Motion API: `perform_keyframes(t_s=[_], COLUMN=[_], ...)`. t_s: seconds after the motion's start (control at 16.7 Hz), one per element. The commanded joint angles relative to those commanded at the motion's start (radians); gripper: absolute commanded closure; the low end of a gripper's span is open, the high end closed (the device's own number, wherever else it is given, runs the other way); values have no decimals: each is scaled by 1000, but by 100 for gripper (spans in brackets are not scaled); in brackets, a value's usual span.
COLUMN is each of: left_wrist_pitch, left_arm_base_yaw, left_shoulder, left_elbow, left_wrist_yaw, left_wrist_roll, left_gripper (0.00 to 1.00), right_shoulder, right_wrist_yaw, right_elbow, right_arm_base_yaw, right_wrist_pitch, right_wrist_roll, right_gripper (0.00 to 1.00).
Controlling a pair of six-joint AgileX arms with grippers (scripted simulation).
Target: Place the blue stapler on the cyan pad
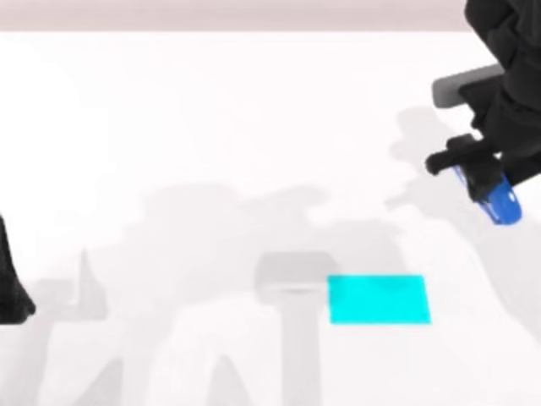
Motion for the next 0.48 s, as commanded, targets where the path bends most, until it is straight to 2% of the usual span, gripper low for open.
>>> perform_keyframes(t_s=[0.24, 0.48], left_wrist_pitch=[0, 0], left_arm_base_yaw=[0, 0], left_shoulder=[0, 0], left_elbow=[0, 0], left_wrist_yaw=[0, 0], left_wrist_roll=[0, 0], left_gripper=[0, 0], right_shoulder=[18, 36], right_wrist_yaw=[2, 5], right_elbow=[20, 35], right_arm_base_yaw=[33, 86], right_wrist_pitch=[-13, -28], right_wrist_roll=[145, 458], right_gripper=[100, 100])
